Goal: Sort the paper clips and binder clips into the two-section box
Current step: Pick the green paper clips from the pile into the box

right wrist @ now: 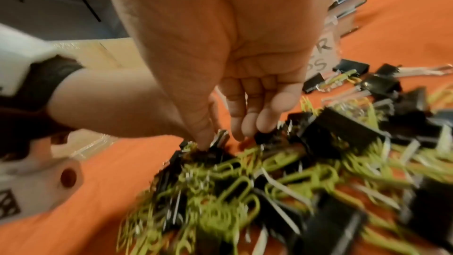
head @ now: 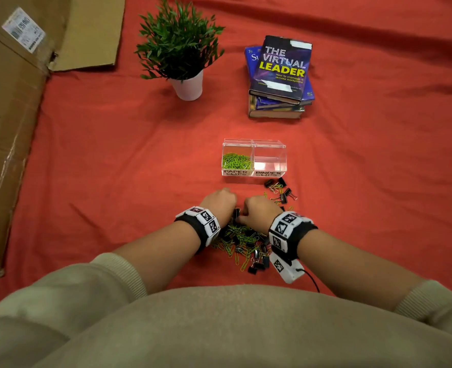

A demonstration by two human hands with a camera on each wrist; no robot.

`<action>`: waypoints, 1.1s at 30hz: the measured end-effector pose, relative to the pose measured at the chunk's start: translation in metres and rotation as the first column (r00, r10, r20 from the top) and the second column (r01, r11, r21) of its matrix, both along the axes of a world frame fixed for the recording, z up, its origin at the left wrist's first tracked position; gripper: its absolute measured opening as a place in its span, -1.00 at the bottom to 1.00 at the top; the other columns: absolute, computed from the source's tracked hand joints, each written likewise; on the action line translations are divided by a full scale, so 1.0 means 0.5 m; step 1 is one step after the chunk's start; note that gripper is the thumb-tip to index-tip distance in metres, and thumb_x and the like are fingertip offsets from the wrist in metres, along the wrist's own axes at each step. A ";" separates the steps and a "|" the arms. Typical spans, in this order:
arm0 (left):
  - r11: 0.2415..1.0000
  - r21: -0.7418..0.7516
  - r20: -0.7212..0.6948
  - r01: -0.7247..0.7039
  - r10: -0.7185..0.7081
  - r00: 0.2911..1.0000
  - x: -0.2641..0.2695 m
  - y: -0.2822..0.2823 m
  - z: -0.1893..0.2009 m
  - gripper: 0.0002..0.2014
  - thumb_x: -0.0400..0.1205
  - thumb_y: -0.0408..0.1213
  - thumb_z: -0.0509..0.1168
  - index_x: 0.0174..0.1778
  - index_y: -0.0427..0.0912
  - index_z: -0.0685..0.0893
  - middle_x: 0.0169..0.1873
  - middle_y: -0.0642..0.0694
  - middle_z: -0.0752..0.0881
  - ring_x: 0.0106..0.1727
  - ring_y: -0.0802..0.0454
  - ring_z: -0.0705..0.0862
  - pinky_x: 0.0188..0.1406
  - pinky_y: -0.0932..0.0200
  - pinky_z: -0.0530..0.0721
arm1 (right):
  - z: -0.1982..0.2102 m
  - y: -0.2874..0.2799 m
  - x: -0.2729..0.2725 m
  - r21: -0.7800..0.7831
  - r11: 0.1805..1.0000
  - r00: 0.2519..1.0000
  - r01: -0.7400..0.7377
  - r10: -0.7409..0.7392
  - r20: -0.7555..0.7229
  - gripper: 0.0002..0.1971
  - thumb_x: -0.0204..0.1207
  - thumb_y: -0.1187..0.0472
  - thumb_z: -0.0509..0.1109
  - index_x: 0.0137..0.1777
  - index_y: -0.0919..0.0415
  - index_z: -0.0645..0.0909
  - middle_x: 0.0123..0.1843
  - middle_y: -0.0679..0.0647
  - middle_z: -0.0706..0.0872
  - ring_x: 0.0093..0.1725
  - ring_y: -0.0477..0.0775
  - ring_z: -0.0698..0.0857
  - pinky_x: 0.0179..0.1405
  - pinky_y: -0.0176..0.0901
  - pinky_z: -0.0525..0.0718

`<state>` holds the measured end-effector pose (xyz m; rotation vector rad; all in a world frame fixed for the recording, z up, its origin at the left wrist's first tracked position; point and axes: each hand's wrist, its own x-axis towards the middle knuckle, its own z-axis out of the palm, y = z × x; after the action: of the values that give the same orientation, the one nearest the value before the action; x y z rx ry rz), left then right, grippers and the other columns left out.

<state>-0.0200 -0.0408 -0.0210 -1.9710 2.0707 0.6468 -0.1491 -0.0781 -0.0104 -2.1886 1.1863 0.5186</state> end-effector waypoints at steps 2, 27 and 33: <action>1.000 -0.003 0.013 0.012 -0.012 1.000 -0.002 -0.001 0.002 -0.81 0.63 -0.45 0.17 0.11 -0.36 0.60 0.09 -0.28 0.60 0.12 -0.30 0.66 -0.08 -0.12 0.61 | -0.012 0.009 -0.007 -0.025 1.000 1.000 -0.010 0.011 0.027 -0.72 0.47 0.04 0.39 -0.11 0.30 0.64 -0.09 0.22 0.70 -0.09 0.21 0.68 -0.17 -0.08 0.59; 0.948 -0.104 -0.297 -0.302 0.260 0.919 0.059 -0.178 0.062 -0.76 0.66 -0.33 0.25 0.22 -0.28 0.64 0.20 -0.25 0.65 0.17 -0.19 0.65 0.21 -0.01 0.63 | -0.022 0.014 -0.040 -0.160 0.941 0.948 -0.299 0.312 0.063 -0.74 0.56 0.30 0.28 0.22 0.33 0.60 0.19 0.18 0.55 0.25 0.19 0.48 0.21 -0.01 0.49; 0.935 -0.177 -0.351 -0.308 0.232 0.907 0.068 -0.081 0.054 -0.89 0.61 -0.34 0.27 0.01 -0.15 0.65 0.03 -0.07 0.59 0.02 -0.03 0.62 0.05 0.07 0.65 | -0.024 -0.015 -0.056 -0.129 0.986 0.980 -0.110 0.129 0.150 -0.80 0.49 0.28 0.28 0.06 0.31 0.62 0.05 0.16 0.57 0.17 0.17 0.53 0.12 -0.02 0.61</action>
<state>0.0142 -0.0811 0.0060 -2.4620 2.1501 0.8759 -0.1771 -0.0856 -0.0226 -2.3664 1.0300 0.3217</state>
